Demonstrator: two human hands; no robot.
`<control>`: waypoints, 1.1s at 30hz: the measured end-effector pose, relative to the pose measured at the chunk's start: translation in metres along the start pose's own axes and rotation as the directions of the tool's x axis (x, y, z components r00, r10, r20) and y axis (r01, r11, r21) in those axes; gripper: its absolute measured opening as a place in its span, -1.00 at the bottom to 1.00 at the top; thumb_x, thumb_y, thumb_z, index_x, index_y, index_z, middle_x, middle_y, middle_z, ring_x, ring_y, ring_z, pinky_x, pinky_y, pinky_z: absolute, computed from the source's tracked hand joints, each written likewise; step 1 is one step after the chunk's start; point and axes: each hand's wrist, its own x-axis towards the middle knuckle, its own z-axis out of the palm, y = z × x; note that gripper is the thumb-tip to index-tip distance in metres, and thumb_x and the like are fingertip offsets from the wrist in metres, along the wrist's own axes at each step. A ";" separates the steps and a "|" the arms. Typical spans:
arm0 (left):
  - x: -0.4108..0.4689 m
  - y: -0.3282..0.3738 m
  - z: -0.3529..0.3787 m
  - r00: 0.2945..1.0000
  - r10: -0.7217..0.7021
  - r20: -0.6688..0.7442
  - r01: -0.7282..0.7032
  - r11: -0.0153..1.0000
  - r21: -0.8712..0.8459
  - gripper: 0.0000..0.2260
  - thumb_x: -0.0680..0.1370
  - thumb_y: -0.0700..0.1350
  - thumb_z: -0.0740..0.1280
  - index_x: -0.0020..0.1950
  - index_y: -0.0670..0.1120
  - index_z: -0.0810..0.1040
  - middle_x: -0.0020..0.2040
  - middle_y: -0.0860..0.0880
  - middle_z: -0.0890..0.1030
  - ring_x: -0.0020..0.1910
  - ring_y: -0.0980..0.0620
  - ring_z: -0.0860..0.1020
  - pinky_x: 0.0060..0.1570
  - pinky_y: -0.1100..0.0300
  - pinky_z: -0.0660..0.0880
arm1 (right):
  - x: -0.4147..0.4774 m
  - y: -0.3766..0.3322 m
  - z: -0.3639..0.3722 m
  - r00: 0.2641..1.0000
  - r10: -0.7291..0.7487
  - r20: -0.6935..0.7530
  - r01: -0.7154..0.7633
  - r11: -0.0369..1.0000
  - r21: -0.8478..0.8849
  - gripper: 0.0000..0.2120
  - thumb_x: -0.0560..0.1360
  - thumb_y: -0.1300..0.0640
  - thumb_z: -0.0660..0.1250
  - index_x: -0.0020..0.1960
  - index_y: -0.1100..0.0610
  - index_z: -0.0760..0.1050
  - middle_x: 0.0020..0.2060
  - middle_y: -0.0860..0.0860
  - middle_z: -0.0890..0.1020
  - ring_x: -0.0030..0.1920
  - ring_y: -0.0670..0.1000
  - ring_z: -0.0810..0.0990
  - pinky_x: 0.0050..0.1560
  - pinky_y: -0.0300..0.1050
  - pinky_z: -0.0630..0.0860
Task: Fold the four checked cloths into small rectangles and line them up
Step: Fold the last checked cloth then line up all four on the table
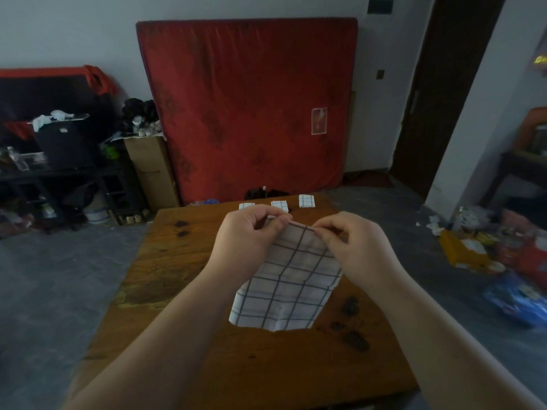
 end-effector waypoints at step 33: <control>-0.015 -0.005 -0.019 0.994 -0.025 0.109 0.010 0.991 0.136 -0.95 0.55 0.01 0.46 -0.09 0.14 0.72 -0.21 0.20 0.70 -0.18 0.30 0.63 -0.21 0.38 0.49 | -0.016 -0.023 0.021 0.988 -0.094 0.126 0.089 0.995 0.041 -0.81 0.59 -0.08 0.37 0.20 -0.17 0.52 0.01 -0.28 0.58 0.04 -0.33 0.53 -0.06 -0.40 0.44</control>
